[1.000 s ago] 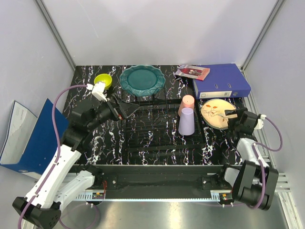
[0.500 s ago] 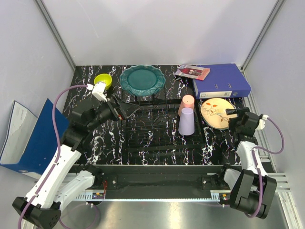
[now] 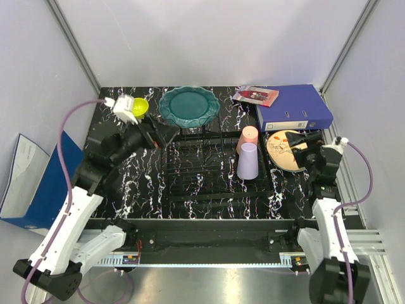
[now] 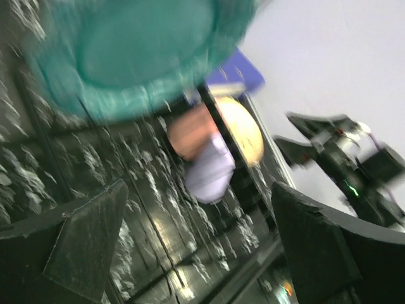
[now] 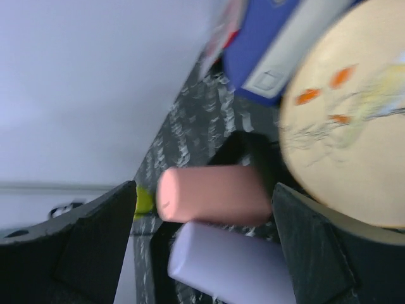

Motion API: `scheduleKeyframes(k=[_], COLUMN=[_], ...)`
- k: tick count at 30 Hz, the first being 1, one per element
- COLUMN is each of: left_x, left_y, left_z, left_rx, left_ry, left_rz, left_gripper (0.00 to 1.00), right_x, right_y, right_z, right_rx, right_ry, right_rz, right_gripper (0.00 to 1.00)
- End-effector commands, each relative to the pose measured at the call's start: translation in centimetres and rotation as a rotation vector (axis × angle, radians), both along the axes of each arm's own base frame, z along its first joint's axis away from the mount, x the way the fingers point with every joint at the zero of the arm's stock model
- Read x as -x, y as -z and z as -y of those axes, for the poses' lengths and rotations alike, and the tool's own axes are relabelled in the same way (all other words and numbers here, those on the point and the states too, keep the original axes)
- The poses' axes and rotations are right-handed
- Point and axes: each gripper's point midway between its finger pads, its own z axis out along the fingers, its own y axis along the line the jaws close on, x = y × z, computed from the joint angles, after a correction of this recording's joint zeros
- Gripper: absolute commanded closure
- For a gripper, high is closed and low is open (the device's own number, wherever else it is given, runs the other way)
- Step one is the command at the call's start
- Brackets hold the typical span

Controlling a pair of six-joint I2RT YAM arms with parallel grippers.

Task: Unload the mixed dishes from the dish rack
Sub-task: Place the plate on the plate, then pick up the plate from the dish rack.

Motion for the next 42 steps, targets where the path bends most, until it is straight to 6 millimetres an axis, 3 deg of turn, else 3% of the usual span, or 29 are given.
scheduleKeyframes(k=[1,3,5,8,9,11,12,15,17,24,27,28,31,42], left_x=[-2.4,-4.1,-6.1,-8.4,-9.5,-9.9,-9.5,-9.4,-10.1,-11.7,-11.9,-12.1,-12.7,-14.3], left_y=[-7.5,-9.9,-11.4,-12.4,-11.4,-9.4,-7.3,-5.4,-5.7,-2.5,-1.3,-0.9,0.3,1.3], left_z=[-3.5,-4.8,-5.3,-4.4,-3.2,-0.7,0.7,1.0,0.0,0.8,0.9,1.0,1.0,1.5], left_rx=[-0.116,-0.19,-0.28,-0.41,-0.474,-0.628,-0.672,-0.616,-0.576,-0.451,-0.429,-0.425,-0.418,-0.355], left_ry=[-0.185,-0.264,-0.31,-0.274,-0.213,-0.025,0.11,0.264,0.248,0.334,0.349,0.355,0.37,0.441], left_rz=[0.257,0.336,0.419,0.588,0.62,0.788,0.848,0.895,0.922,0.868,0.861,0.854,0.839,0.811], left_gripper=[0.01,0.01,0.01,0.01,0.01,0.01,0.01,0.01,0.01,0.06,0.19,0.29,0.44,0.78], right_x=[0.6,1.2,1.9,3.2,3.5,4.3,4.5,5.1,5.6,5.7,5.4,5.3,5.1,4.6], right_y=[-8.9,-11.5,-12.6,-14.9,-15.3,-15.9,-15.9,-16.1,-16.1,-15.0,-14.4,-14.0,-13.7,-12.6], right_z=[-6.0,-8.4,-11.0,-13.6,-14.0,-14.5,-14.7,-14.9,-15.1,-15.6,-15.5,-15.5,-15.7,-15.6], right_rx=[0.078,0.089,0.084,0.092,0.099,0.103,0.104,0.118,0.126,0.145,0.143,0.137,0.126,0.12], right_ry=[-0.226,-0.326,-0.449,-0.568,-0.588,-0.624,-0.635,-0.656,-0.676,-0.681,-0.671,-0.67,-0.675,-0.665], right_rz=[0.255,0.324,0.345,0.404,0.424,0.446,0.447,0.458,0.468,0.451,0.444,0.435,0.426,0.391], right_gripper=[0.07,0.08,0.09,0.09,0.09,0.09,0.09,0.09,0.09,0.08,0.08,0.08,0.08,0.08])
